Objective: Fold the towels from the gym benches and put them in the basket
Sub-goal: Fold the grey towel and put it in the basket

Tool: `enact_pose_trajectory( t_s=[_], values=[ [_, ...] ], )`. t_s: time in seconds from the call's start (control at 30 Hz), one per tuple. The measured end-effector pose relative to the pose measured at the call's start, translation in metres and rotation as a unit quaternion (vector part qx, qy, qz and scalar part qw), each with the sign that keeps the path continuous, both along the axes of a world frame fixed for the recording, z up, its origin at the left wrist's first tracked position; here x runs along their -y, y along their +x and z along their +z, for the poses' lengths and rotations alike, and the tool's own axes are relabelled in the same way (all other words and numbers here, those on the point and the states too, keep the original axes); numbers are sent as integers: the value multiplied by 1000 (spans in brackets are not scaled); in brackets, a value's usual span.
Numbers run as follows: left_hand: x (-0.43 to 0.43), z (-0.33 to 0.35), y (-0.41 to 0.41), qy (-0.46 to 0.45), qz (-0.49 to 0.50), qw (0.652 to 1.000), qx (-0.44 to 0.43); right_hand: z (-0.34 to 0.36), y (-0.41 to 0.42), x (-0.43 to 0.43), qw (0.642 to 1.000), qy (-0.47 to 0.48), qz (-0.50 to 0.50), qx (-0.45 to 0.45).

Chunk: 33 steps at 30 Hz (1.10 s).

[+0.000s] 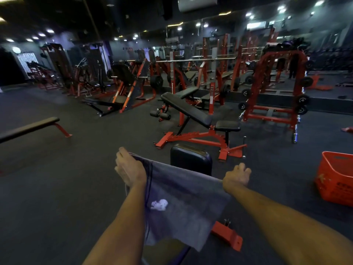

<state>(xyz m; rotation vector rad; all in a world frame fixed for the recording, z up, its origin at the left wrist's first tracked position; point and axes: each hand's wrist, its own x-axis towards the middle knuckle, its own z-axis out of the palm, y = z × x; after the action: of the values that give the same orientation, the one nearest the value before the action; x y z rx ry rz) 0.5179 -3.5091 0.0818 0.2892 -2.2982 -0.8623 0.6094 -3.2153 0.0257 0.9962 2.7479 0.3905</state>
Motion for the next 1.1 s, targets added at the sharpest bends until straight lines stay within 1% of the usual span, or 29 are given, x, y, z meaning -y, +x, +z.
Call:
enact_pose_trajectory(
  t_s=[0.07,0.1,0.13,0.2,0.3,0.4,0.47,0.57,0.63,0.7,0.77,0.83,0.87,0.9,0.93,0.97,1.0,1.03,1.1],
  values=[
    [1,-1,0,-19,5,1000,1,-3,1,-2,1000,-19,-5,19],
    [1,-1,-1,-27,11,1000,3,-5,1,-3,999,-41,-8,9],
    [3,-2,-2,-30,18,999,6,-6,0,-4,997,-73,-19,-23],
    [6,-4,-3,-24,27,999,16,-7,-1,-6,977,-147,-56,-146],
    [12,-9,-3,-1,42,999,29,-4,-2,-8,913,-214,-78,-338],
    [14,-13,-4,40,61,997,10,7,-1,-5,854,-199,-58,-477],
    [13,-14,-2,72,66,994,-45,15,-1,-3,808,-179,-22,-560],
    [15,-7,2,132,62,979,-144,28,-2,-5,759,-190,4,-622],
    [17,0,2,155,64,969,-182,38,-6,-10,734,-231,24,-638],
    [19,6,-2,158,54,970,-175,48,-9,-13,701,-289,32,-651],
    [20,9,-7,129,56,985,-103,54,-13,-14,666,-330,4,-670],
    [18,14,-12,103,79,992,-3,57,-21,-7,648,-356,-65,-670],
    [15,18,-14,114,89,989,41,58,-26,-2,646,-369,-111,-659],
    [10,22,-15,133,92,983,82,61,-29,2,653,-376,-155,-639],
    [5,26,-15,143,88,978,122,63,-33,7,670,-376,-181,-614],
    [1,30,-15,141,74,975,159,67,-34,13,692,-380,-184,-586],
    [-4,32,-16,131,44,973,186,70,-37,21,711,-393,-161,-561],
    [-11,34,-17,116,2,972,204,73,-39,29,717,-415,-127,-545],
    [-26,38,-18,82,-109,966,220,75,-42,49,720,-469,-59,-508]
  ],
)
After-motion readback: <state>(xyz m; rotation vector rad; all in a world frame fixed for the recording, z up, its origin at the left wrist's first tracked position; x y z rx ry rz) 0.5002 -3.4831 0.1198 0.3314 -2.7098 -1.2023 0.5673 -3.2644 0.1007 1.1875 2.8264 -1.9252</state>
